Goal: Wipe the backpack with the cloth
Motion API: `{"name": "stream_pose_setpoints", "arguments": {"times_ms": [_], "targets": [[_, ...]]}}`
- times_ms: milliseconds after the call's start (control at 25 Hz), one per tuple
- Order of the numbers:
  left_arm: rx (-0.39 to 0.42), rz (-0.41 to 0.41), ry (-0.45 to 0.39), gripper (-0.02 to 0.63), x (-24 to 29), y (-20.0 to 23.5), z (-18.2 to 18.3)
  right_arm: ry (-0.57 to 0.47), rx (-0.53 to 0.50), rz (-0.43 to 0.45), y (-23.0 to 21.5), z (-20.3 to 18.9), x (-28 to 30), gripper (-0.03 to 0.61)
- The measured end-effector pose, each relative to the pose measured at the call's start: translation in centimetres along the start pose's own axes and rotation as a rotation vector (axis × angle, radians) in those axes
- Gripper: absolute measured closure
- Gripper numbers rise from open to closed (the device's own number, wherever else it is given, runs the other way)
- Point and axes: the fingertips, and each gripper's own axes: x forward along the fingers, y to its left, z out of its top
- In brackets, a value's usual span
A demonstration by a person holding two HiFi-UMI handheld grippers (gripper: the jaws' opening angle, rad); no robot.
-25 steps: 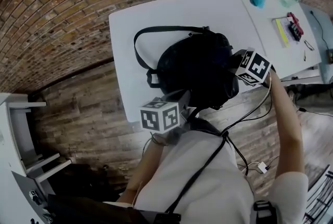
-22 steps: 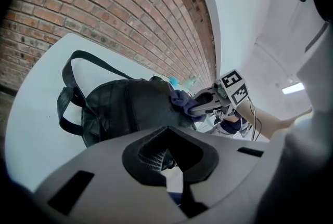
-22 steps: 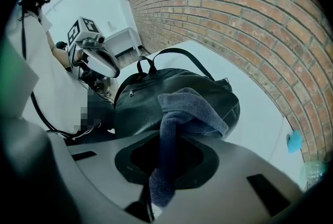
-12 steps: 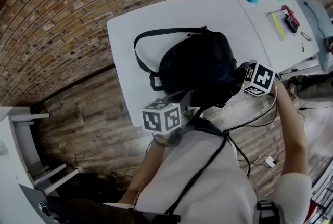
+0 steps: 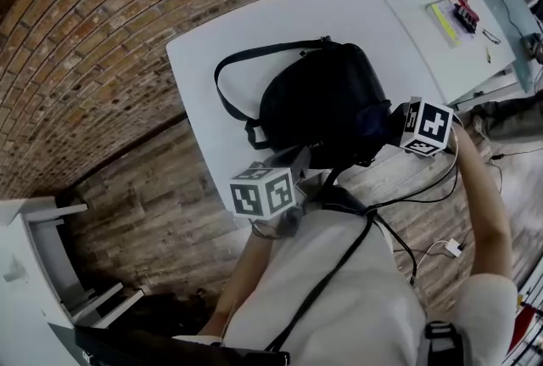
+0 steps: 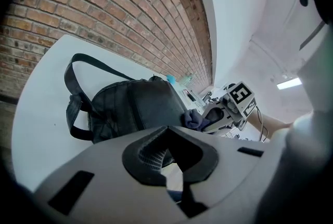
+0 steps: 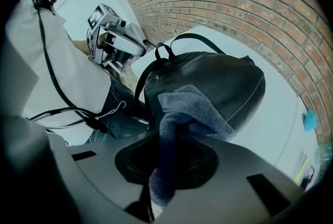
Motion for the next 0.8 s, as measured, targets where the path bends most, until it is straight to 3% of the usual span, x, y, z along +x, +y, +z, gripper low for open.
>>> {"name": "stream_pose_setpoints", "arguments": {"times_ms": [520, 800], "targets": [[0.027, -0.038, 0.031, 0.609, -0.9, 0.5, -0.8, 0.064, 0.052, -0.007, 1.4, -0.9, 0.5, 0.523], [0.086, -0.071, 0.061, 0.609, -1.1, 0.0, -1.3, -0.039, 0.082, -0.162, -1.8, 1.4, -3.2, 0.523]]}}
